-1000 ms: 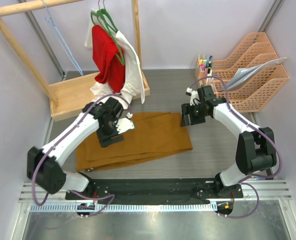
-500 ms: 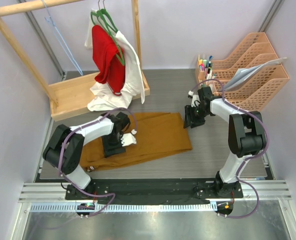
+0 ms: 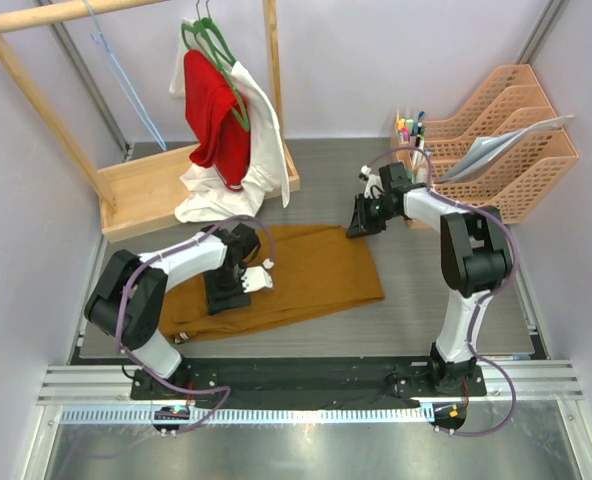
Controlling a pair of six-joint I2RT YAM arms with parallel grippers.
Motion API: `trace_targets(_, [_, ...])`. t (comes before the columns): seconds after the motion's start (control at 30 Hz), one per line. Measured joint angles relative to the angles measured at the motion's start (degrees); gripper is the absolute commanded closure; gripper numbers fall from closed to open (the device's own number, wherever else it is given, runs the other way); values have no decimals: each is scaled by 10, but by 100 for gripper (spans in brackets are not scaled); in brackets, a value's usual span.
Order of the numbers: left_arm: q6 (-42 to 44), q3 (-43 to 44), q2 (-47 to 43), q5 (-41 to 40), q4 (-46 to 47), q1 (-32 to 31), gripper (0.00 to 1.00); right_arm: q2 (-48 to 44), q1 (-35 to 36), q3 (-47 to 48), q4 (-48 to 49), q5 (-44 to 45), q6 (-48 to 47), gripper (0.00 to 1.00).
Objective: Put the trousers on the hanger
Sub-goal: Fold the trousers, then grab a hanger with the left arm
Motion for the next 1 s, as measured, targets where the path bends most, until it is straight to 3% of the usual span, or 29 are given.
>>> trace_targets(0.13, [-11, 5, -21, 9, -2, 10, 28, 45, -6, 4, 10, -3, 5, 76])
trace_targets(0.23, [-39, 49, -67, 48, -16, 26, 23, 42, -9, 3, 11, -1, 3, 66])
trace_targets(0.3, [-69, 104, -108, 80, -19, 33, 1, 32, -9, -4, 14, 1, 2, 58])
trace_targets(0.33, [-91, 138, -134, 96, -15, 36, 0, 23, -8, -10, 14, 3, 0, 50])
trace_targets(0.43, [-178, 243, -211, 127, 22, 43, 0, -17, -8, -24, 5, 5, 2, 33])
trace_targets(0.47, [-213, 275, -233, 121, 42, 44, 0, -36, -9, -26, 1, 7, 3, 23])
trace_targets(0.57, [-314, 363, -269, 59, 98, 50, 0, -96, -9, -26, 1, 17, -2, 11])
trace_targets(0.7, [-420, 469, -246, 3, 141, 110, 4, -156, -9, -26, 7, 54, -26, 1])
trace_targets(0.87, [-539, 612, -156, -72, 189, 198, 11, -181, -9, -26, 10, 116, -62, 0])
trace_targets(1.0, [-592, 644, -96, -85, 229, 249, 18, -186, -9, -26, 10, 155, -71, 0])
